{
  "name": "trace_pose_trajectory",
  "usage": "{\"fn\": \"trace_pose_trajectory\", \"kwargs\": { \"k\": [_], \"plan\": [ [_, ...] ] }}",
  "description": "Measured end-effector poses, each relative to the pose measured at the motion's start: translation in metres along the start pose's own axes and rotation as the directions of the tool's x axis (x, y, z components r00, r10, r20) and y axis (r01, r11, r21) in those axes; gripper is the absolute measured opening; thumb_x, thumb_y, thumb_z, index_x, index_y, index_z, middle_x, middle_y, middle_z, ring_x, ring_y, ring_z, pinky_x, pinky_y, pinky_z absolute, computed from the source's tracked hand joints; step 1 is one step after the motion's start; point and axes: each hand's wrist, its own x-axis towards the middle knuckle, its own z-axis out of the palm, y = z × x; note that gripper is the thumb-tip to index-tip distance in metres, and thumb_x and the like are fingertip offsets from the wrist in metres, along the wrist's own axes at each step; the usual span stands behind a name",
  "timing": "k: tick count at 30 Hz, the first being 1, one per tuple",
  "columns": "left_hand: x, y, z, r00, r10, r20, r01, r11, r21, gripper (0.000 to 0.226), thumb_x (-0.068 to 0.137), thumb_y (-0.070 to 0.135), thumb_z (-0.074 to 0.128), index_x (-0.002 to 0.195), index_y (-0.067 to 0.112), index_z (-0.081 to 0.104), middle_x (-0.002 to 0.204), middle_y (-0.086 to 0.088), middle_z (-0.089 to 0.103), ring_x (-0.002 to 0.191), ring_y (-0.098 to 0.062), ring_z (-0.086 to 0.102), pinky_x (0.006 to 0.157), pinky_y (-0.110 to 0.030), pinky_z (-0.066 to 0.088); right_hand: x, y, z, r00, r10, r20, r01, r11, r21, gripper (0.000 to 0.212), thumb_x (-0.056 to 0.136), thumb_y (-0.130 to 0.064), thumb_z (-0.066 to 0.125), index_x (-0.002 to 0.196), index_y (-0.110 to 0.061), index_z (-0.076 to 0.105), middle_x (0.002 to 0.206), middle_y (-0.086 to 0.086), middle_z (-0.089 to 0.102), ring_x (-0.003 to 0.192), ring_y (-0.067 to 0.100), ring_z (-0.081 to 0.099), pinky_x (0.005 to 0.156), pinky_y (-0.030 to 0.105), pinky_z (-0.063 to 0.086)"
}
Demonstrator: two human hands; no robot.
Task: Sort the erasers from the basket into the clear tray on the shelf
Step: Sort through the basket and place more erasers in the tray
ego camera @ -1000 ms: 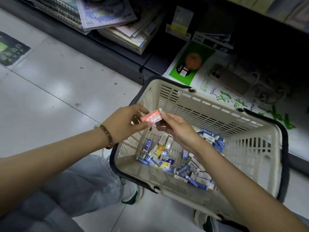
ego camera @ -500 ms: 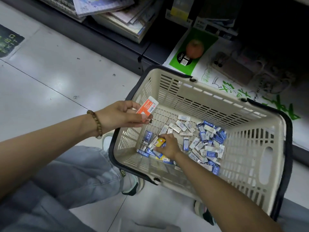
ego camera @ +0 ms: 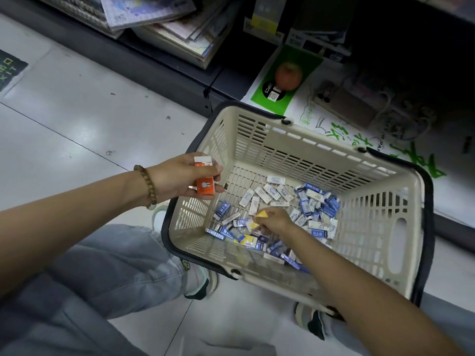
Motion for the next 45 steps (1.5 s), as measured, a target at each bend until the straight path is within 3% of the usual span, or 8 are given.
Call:
{"fn": "trace_pose_trajectory", "kwargs": {
  "k": [5,9,20,23,26,32,39,45],
  "plan": [
    [-0.004,0.004,0.013,0.999,-0.030,-0.021,0.030,0.999,0.016,0.050,0.071,0.042,0.064,0.111,0.012,0.056,0.093,-0.003,0.064,0.086,-0.015,0.067,0.072,-0.026,0.058,-0.057,-0.061,-0.011,0.931,-0.329,0.161,0.185,0.802,0.567,0.017,0.096,-0.011,0.049,0.108,-0.008,0.060,0.106,0.012,0.068,0.082,0.017,0.072,0.076,0.023,0.058],
    [-0.008,0.000,0.019,0.997,-0.054,0.062,0.047,0.992,0.113,0.062,0.069,0.045,0.063,0.122,0.013,0.056,0.115,-0.003,0.063,0.101,-0.013,0.060,0.082,-0.028,0.052,-0.094,-0.083,-0.001,0.824,-0.508,0.250,0.250,0.722,0.645,0.014,0.095,-0.015,0.048,0.102,-0.011,0.060,0.099,0.000,0.073,0.092,0.014,0.070,0.075,0.023,0.057],
    [-0.006,-0.013,0.016,1.000,-0.012,-0.006,0.012,0.999,0.046,0.025,0.086,0.025,0.060,0.109,0.014,0.062,0.100,-0.003,0.069,0.084,-0.013,0.064,0.076,-0.027,0.055,-0.063,-0.046,0.001,0.867,-0.392,0.306,0.241,0.869,0.432,0.020,0.093,-0.027,0.053,0.097,-0.013,0.068,0.094,0.002,0.072,0.090,0.015,0.067,0.082,0.025,0.056],
    [-0.004,-0.009,0.014,0.999,-0.053,-0.012,0.053,0.999,-0.005,0.036,0.088,0.024,0.057,0.122,0.011,0.055,0.114,-0.009,0.067,0.103,-0.024,0.065,0.068,-0.023,0.057,-0.026,-0.010,-0.013,0.950,-0.263,0.171,0.277,0.959,-0.063,0.034,0.091,-0.028,0.059,0.120,-0.011,0.057,0.124,0.005,0.060,0.116,0.023,0.057,0.096,0.032,0.046],
    [-0.003,-0.010,0.013,0.998,-0.064,-0.001,0.064,0.998,-0.015,0.034,0.088,0.018,0.057,0.120,0.009,0.055,0.113,-0.011,0.068,0.094,-0.022,0.069,0.073,-0.027,0.057,0.002,0.032,-0.008,0.979,-0.120,0.167,0.185,0.865,-0.467,0.051,0.084,-0.026,0.069,0.127,-0.007,0.051,0.128,0.007,0.053,0.118,0.026,0.052,0.101,0.038,0.043],
    [-0.001,-0.009,0.014,0.997,-0.071,0.011,0.072,0.994,-0.088,0.033,0.086,0.018,0.059,0.118,0.014,0.054,0.106,-0.011,0.071,0.090,-0.024,0.070,0.071,-0.031,0.059,0.022,0.050,0.009,0.968,-0.221,0.118,0.248,0.778,-0.577,0.023,0.087,-0.018,0.066,0.104,-0.003,0.065,0.100,0.008,0.061,0.095,0.022,0.058,0.085,0.031,0.045],
    [-0.001,0.012,0.027,1.000,-0.005,0.028,0.006,0.998,-0.067,0.025,0.086,0.018,0.058,0.105,0.002,0.061,0.088,-0.007,0.074,0.080,-0.015,0.072,0.062,-0.022,0.058,-0.041,-0.040,-0.035,0.930,-0.368,-0.019,0.368,0.930,0.008,0.023,0.089,-0.015,0.062,0.110,-0.005,0.061,0.104,0.011,0.067,0.079,0.014,0.064,0.069,0.016,0.052],
    [-0.012,0.049,0.069,0.993,0.052,0.104,-0.041,0.994,-0.100,0.052,0.074,0.046,0.060,0.107,0.006,0.060,0.093,-0.013,0.072,0.082,-0.021,0.071,0.068,-0.028,0.059,-0.158,-0.120,-0.091,0.826,-0.564,-0.003,0.515,0.752,0.410,0.004,0.087,-0.017,0.061,0.089,-0.017,0.065,0.078,-0.003,0.072,0.068,0.006,0.067,0.060,0.016,0.053]
  ]
}}
